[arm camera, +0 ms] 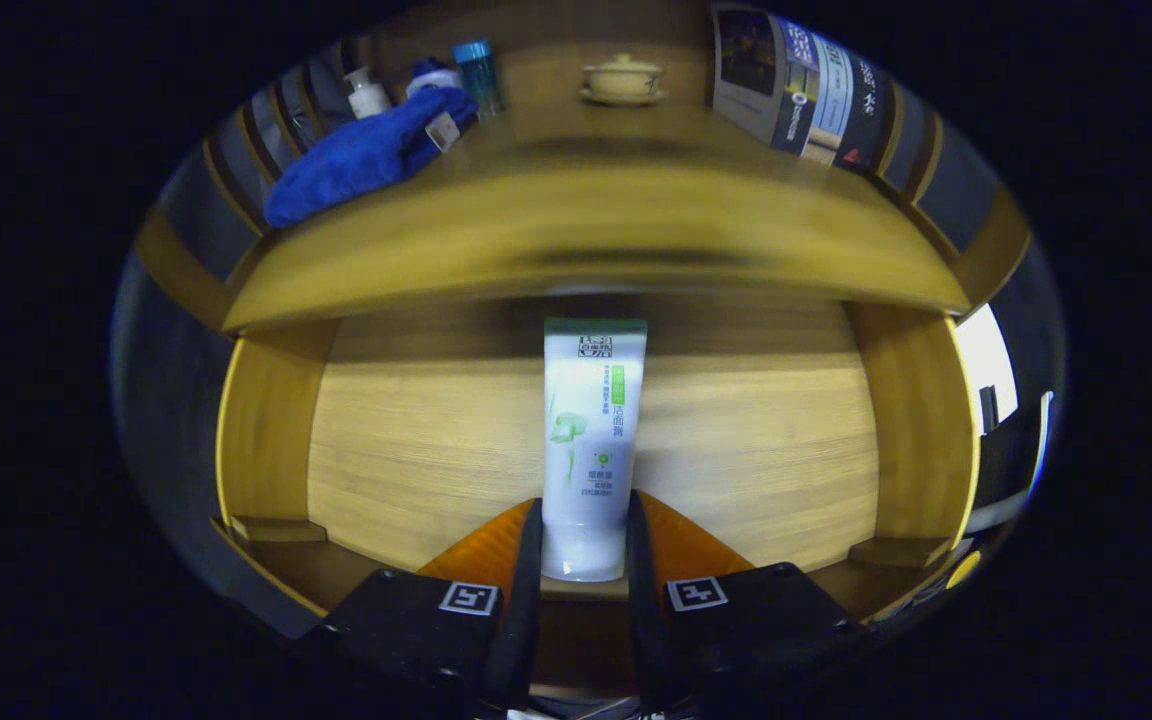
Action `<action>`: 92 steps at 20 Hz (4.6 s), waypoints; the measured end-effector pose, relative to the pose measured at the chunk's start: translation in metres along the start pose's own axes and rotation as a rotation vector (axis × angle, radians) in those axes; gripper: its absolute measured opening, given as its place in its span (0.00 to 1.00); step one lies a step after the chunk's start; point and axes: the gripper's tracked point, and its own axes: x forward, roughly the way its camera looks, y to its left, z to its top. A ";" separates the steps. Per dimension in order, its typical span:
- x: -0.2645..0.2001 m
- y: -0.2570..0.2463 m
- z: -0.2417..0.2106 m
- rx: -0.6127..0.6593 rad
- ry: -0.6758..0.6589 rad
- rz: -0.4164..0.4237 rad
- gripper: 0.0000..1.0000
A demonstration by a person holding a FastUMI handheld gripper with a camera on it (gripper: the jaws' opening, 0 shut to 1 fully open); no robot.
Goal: Pull open the drawer, take out the items inside it, and place them on the countertop above the cabinet.
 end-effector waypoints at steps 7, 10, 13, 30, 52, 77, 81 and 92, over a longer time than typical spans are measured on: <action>-0.051 0.002 -0.018 0.000 -0.038 0.051 0.47; -0.070 0.004 -0.016 -0.010 -0.078 0.051 0.47; -0.090 0.003 -0.002 -0.033 -0.133 0.036 0.47; -0.050 0.037 0.144 -0.003 -0.228 0.031 0.47; -0.124 0.015 0.130 -0.080 -0.573 -0.010 0.99; -0.122 -0.001 -0.094 -0.103 -0.916 0.030 1.00; -0.089 -0.007 -0.118 -0.088 -0.843 0.022 0.99; -0.047 -0.003 -0.118 -0.105 -0.782 0.005 1.00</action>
